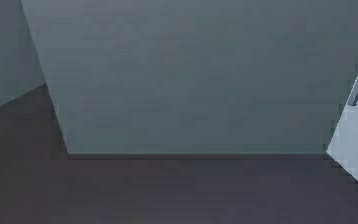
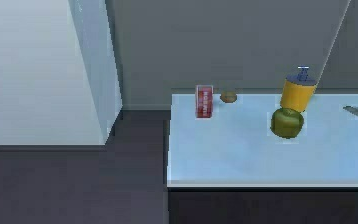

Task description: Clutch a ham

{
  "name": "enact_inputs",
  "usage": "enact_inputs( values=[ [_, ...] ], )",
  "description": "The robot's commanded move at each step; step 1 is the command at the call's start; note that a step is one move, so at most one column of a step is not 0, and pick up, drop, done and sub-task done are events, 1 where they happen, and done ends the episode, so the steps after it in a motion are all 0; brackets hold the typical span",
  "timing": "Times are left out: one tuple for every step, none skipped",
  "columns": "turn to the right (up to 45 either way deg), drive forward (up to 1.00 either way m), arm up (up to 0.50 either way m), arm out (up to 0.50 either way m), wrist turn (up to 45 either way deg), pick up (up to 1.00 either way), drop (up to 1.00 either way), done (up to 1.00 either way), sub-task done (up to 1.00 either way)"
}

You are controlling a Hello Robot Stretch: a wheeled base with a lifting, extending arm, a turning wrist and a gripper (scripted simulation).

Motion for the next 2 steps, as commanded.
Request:
enact_inputs(
  values=[
    [0.0, 0.0, 0.5, 0.0, 0.0, 0.0, 0.0, 0.0, 0.0],
    [0.0, 0.0, 0.38, 0.0, 0.0, 0.0, 0.0, 0.0, 0.0]
  ],
)
